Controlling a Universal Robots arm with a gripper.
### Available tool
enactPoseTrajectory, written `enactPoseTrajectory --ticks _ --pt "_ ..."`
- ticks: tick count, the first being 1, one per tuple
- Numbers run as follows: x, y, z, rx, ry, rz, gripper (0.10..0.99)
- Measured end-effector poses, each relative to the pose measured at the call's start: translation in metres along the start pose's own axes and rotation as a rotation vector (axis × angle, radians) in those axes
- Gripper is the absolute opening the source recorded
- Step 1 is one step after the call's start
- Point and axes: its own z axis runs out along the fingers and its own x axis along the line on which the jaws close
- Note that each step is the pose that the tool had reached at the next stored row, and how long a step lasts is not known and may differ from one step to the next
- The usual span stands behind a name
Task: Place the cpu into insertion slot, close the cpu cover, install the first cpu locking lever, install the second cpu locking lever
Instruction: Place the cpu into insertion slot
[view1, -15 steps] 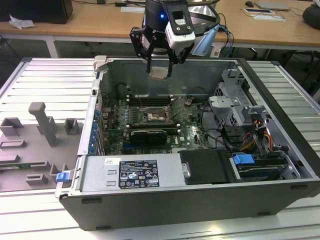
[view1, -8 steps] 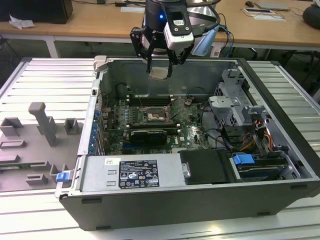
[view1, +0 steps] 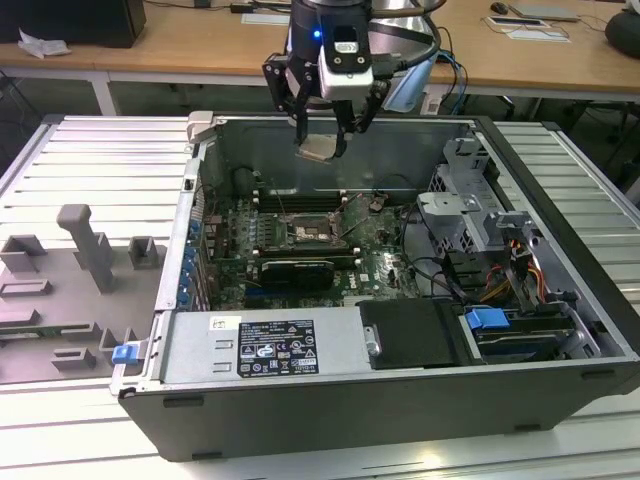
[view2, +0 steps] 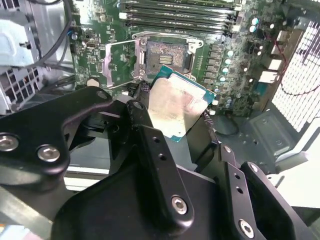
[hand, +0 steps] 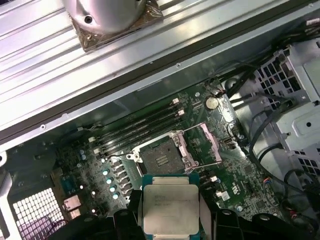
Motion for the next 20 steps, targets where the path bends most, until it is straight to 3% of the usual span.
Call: enactPoseTrajectory --ticks 20 --pt "0.0000 -0.0001 0.0016 -0.007 -0.0310 0.347 0.541"
